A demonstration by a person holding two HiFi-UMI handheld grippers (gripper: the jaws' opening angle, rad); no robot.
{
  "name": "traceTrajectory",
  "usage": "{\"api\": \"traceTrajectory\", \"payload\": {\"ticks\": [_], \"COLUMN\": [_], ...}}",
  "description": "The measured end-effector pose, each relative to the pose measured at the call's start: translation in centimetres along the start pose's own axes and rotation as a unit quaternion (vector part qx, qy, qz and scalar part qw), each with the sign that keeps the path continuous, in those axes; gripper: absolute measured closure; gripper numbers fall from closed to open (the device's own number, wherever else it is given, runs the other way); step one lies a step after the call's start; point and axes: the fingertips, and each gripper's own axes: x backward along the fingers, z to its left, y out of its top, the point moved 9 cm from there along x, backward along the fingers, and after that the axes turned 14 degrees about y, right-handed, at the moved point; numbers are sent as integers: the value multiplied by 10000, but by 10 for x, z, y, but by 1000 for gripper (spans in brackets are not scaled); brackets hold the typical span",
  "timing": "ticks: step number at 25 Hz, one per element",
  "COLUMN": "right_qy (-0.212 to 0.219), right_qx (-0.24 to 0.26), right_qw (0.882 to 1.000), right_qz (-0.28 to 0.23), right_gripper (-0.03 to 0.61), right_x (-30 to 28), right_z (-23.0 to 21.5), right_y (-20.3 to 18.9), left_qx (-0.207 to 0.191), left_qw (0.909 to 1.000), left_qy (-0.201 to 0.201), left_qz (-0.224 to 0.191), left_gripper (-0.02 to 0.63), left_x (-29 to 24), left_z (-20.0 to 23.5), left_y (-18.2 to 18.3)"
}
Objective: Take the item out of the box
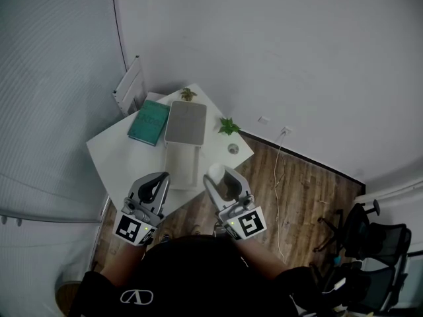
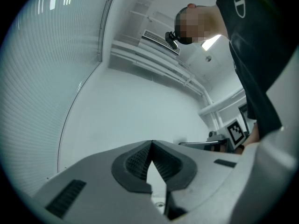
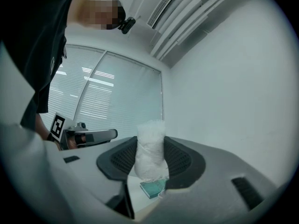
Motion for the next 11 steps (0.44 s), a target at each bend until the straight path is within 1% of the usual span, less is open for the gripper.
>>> {"api": "traceTrajectory", "payload": {"ticks": [2,5,8,11], "right_qy": [-17,-15,-22,1], "right_qx": [36,48,52,33], "right_qw": [10000,10000,10000,10000], "right_qz": [-6,-22,-25,-59], "right_gripper": [403,403,404,405], "right_x": [1,0,1,2], "right_z": [-1,-1,0,1], "right_y": [-1,-1,-1,0], "left_qx": [-20,-10,-16,54], "left_qw": [10000,9999,10000,10000], "left_qy": [-2,-40,-23,-27], "left_qz": [-40,100,-35,17], "left_gripper": [609,609,609,609], "left_x": [-1,1,0,3], "left_z": [-1,-1,-3,-5], "left_y": [1,-4,1,0]}}
